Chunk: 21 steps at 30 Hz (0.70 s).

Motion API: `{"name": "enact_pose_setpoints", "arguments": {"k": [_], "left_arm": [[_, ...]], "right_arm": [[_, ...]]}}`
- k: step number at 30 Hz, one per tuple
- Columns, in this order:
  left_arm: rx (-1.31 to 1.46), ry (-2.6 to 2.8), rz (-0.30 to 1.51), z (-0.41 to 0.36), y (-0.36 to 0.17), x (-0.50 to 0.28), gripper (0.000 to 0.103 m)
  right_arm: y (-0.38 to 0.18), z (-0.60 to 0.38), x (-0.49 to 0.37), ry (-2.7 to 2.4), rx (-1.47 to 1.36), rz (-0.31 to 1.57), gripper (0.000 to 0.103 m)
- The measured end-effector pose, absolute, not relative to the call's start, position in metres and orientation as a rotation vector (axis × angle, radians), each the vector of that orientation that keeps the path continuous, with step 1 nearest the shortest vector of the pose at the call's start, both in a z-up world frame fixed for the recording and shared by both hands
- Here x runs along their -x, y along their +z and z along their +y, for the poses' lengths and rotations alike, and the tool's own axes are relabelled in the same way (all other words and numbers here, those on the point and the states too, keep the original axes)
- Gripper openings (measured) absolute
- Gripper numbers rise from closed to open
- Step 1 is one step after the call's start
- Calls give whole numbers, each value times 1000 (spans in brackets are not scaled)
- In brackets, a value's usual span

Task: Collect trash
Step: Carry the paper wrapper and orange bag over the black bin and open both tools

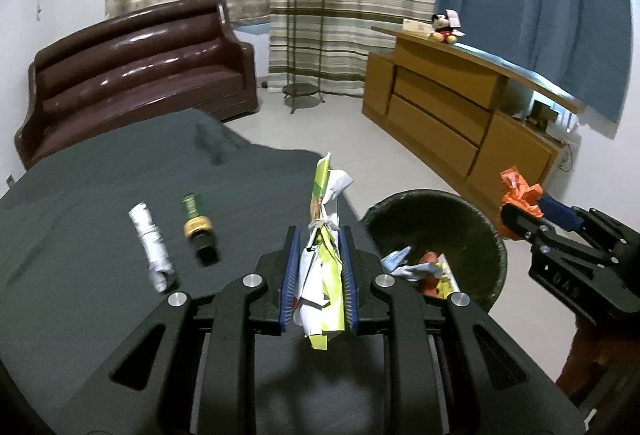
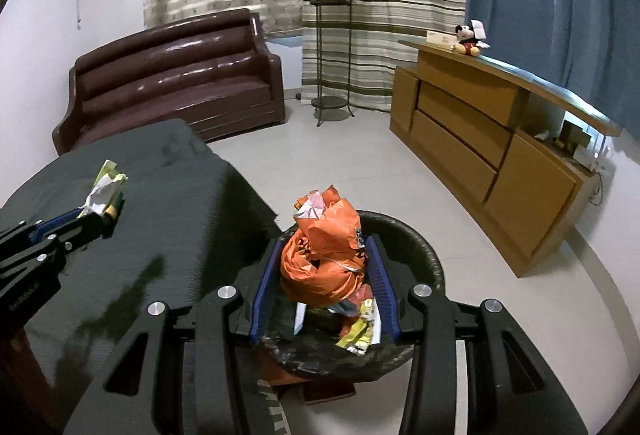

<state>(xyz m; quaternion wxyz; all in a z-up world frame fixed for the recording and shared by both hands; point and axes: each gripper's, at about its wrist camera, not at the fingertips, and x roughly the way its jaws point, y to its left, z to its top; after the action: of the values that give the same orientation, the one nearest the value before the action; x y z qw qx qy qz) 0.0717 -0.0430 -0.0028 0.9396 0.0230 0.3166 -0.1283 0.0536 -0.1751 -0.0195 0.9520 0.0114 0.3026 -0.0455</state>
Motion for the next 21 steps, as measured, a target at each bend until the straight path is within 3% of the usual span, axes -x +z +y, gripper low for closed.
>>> {"name": "enact_pose_setpoints", "arguments": {"k": [21], "left_arm": [[-136,-325,694,-122,-27,-125,20]], "right_arm": [[-36,-215,-79,-148,-82,625,44]]}}
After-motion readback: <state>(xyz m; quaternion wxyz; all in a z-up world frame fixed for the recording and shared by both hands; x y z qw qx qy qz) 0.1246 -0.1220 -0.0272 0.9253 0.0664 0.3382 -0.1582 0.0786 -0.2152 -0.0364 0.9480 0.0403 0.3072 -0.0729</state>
